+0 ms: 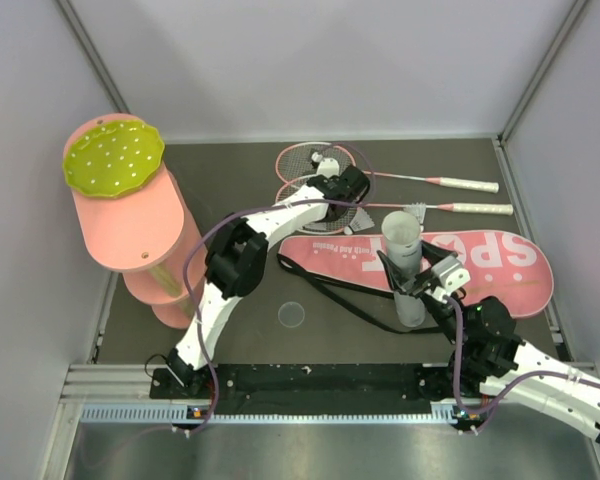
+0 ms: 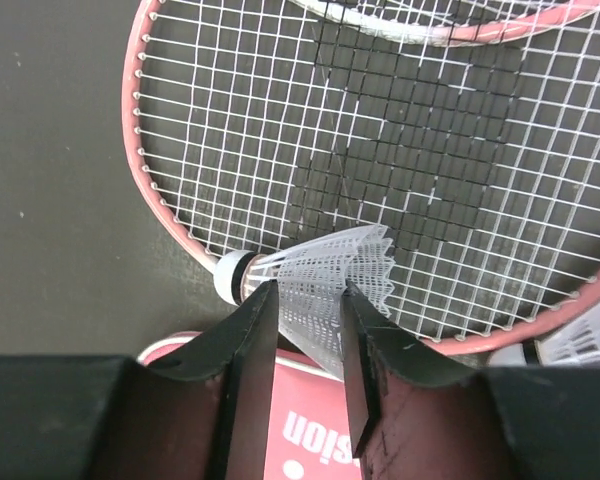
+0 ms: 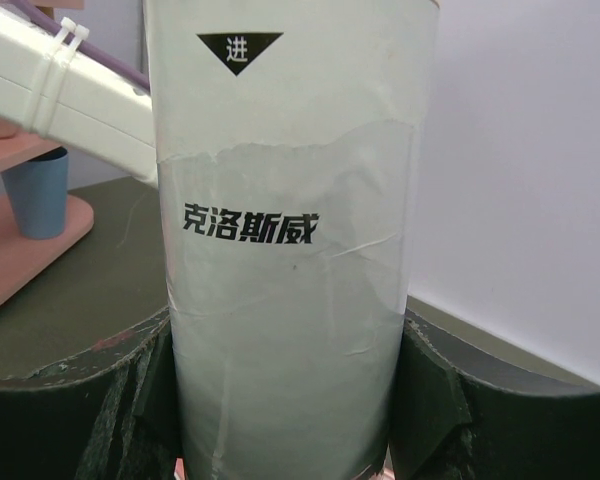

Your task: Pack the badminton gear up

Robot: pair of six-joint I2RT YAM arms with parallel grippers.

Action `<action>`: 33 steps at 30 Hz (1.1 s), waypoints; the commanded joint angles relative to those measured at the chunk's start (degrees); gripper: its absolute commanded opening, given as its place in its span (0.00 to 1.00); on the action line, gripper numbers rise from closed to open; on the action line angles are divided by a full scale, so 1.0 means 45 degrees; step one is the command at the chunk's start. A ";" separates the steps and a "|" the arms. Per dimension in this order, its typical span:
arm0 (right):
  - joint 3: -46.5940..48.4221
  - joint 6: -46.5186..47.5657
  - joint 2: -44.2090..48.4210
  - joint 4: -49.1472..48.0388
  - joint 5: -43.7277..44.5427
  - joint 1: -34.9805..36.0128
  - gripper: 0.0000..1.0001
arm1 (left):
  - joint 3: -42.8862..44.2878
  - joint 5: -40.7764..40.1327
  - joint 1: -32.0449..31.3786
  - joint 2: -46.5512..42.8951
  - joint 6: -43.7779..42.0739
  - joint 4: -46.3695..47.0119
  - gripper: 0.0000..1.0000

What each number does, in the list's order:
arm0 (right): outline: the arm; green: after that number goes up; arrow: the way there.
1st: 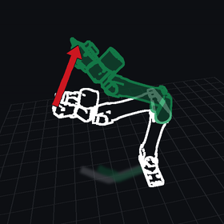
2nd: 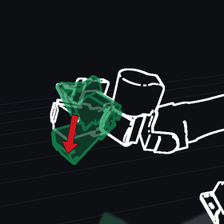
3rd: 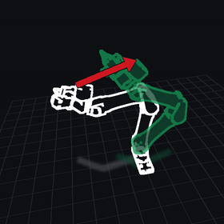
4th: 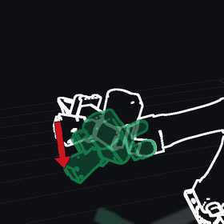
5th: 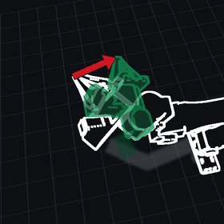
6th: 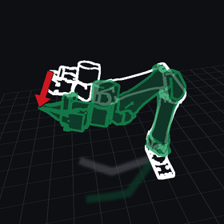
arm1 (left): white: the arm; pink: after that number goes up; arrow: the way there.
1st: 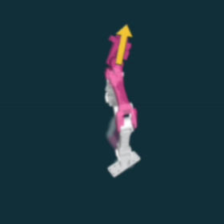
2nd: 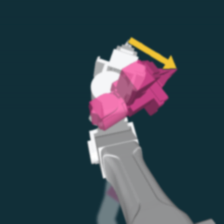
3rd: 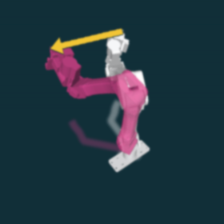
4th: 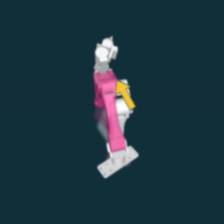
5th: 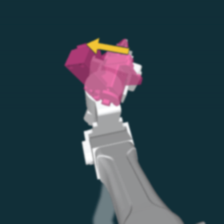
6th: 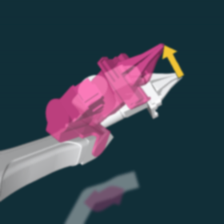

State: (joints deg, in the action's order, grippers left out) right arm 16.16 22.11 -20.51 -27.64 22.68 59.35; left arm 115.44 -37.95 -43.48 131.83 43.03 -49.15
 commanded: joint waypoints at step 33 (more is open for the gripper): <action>0.0901 0.0360 -0.1907 0.1630 -0.3866 -0.0084 0.24 | -0.6003 1.8198 0.0348 -1.3359 0.0067 0.6429 0.00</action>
State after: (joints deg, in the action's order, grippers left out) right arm 19.62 23.68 -29.04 -25.17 9.96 59.35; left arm 90.94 29.87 -41.43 67.99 38.24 -23.14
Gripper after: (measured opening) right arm 0.619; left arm 0.008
